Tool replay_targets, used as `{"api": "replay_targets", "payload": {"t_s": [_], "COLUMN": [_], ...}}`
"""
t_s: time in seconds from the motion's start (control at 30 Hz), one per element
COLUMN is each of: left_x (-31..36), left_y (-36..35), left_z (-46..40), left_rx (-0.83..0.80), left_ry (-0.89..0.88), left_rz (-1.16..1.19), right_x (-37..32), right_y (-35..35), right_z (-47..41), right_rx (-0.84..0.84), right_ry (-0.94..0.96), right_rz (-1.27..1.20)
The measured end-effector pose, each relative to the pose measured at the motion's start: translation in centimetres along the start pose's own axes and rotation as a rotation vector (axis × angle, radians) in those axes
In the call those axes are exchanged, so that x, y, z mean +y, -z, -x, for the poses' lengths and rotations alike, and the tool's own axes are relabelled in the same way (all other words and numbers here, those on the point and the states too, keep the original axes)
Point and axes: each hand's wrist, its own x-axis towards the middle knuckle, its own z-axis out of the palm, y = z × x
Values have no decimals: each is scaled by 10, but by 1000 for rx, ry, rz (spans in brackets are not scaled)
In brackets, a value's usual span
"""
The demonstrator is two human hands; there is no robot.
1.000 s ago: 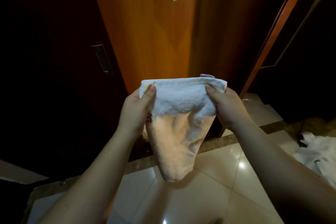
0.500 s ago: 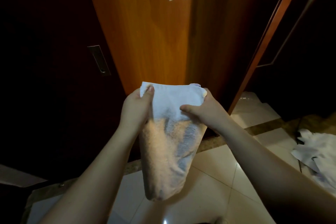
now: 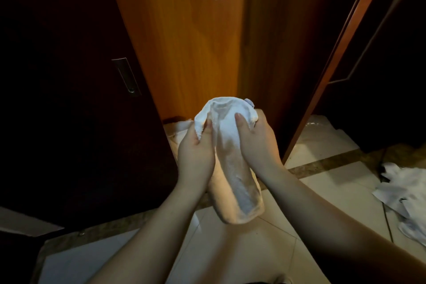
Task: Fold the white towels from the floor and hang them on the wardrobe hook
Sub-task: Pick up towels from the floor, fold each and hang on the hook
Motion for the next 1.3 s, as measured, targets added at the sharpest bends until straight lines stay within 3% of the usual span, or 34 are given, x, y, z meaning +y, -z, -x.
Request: {"api": "replay_targets", "payload": {"t_s": [0.17,0.37,0.53,0.67,0.73,0.8,0.9,1.0,1.07,1.13,1.17,1.23,1.3], "left_x": [-4,4,9,13,21,27,30,32,30,27,28,33,42], "left_y": [-4,-1,2,7,11,14,16,20,23,27,29,31,31], "left_z": [3,10,11,11,8,2,-4,-9,-15,-26,-31,-44,-57], "left_rx": [0,-163,-217,-430,-541,-619,-680,-643,-443,-165,-101,-151,-307], "left_ry": [17,-66,-47,36,115,164,147,78,10,-115,-165,-180,-114], "left_rz": [35,42,84,133,331,434,416,418,361,151,99,108,165], "right_x": [-9,-16,-19,-21,-28,-35,-41,-45,-49,-57,-61,-70,-78], "right_y": [-3,1,8,16,24,28,29,38,48,59,63,70,75], "right_z": [21,25,27,23,21,19,13,3,-8,-18,-23,-30,-35], "right_rx": [-169,-305,-404,-495,-552,-555,-421,-354,-349,-362,-373,-402,-434], "right_ry": [29,-128,-98,-75,-48,31,96,103,143,211,257,337,399], "right_rz": [-139,-308,-364,-386,-370,-343,-344,-325,-267,-218,-203,-170,-136]}}
